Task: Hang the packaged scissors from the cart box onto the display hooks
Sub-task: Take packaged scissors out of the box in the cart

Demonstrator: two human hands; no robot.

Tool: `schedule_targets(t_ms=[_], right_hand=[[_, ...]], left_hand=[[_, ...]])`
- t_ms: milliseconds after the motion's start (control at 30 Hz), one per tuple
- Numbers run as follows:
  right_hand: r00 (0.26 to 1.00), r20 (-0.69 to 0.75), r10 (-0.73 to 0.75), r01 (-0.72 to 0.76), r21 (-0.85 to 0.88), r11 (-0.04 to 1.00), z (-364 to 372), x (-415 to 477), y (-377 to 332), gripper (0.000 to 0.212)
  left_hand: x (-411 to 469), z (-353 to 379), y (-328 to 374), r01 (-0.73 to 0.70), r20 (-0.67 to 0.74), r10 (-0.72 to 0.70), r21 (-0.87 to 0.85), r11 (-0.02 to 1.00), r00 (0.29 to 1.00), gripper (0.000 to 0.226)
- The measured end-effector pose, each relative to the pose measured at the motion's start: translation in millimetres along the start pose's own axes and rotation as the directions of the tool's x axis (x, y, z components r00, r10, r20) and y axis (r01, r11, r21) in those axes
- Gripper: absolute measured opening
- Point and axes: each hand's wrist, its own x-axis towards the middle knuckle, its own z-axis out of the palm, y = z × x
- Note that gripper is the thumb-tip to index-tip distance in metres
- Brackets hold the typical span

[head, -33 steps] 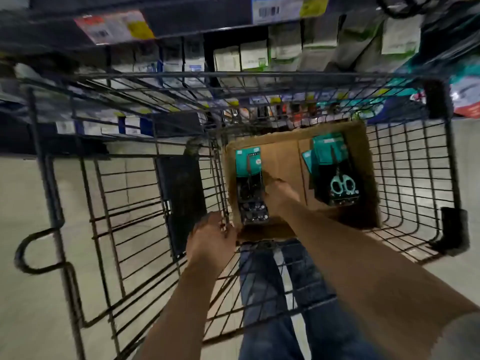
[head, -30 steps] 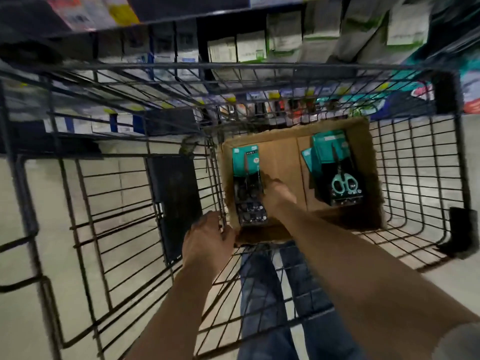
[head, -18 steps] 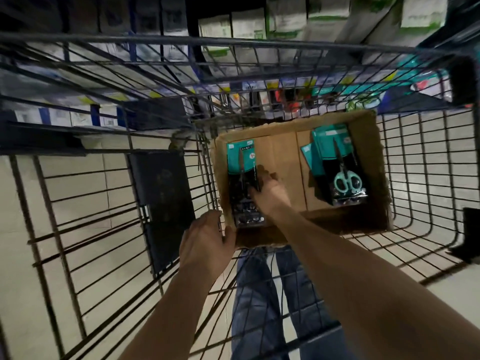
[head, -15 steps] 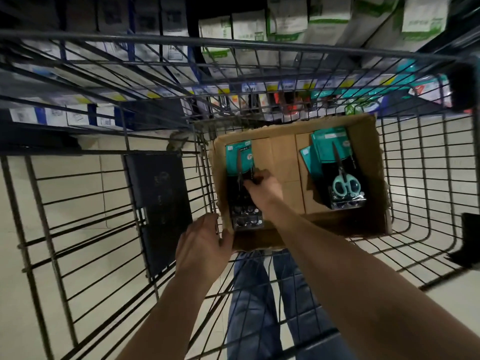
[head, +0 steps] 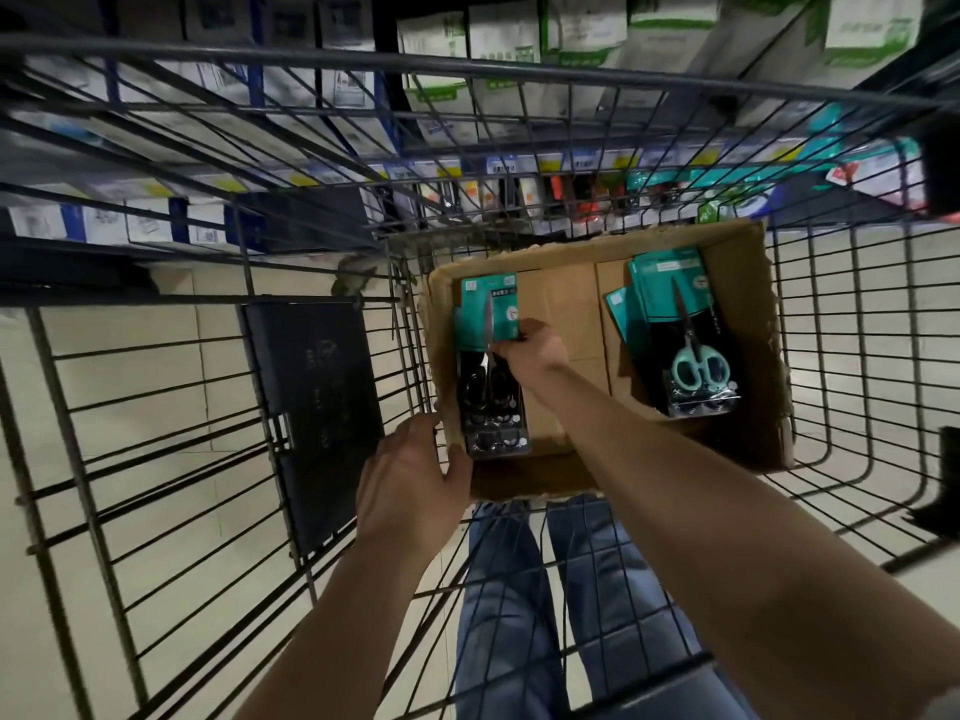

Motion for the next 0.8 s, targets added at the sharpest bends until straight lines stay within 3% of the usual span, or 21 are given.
schedule_targets(t_ms=[233,400,533,800], right_hand=[[0.999,-0.006,-0.042,0.042,0.153,0.987,-56.3,-19.2,23.5,0.035],[0.999,-0.049,0.002,0.017,0.377,0.926,-96.1,-26.9,40.6,0.031],[0.998,-0.043,0.041,-0.027,0.283,0.959,-106.5,-27.9,58.7,0.019],[0.999,0.033,0.017,-0.025,0.271,0.962,-103.4,-31.8,76.7,0.028]], left_hand=[[17.4,17.1,20.0,0.043,-0.007,-0.043,-0.039,0.998,0.999,0.025],[45.3,45.6,34.2,0.001,0.021,0.000,-0.056,0.998,1.000,0.033],[75.5,69.3,43.0,0.087,0.053,-0.085,-0.036,0.996,0.995,0.030],[104.8,109.1,37.8,0.090,0.004,-0.094,0.237,0.967,0.996,0.044]])
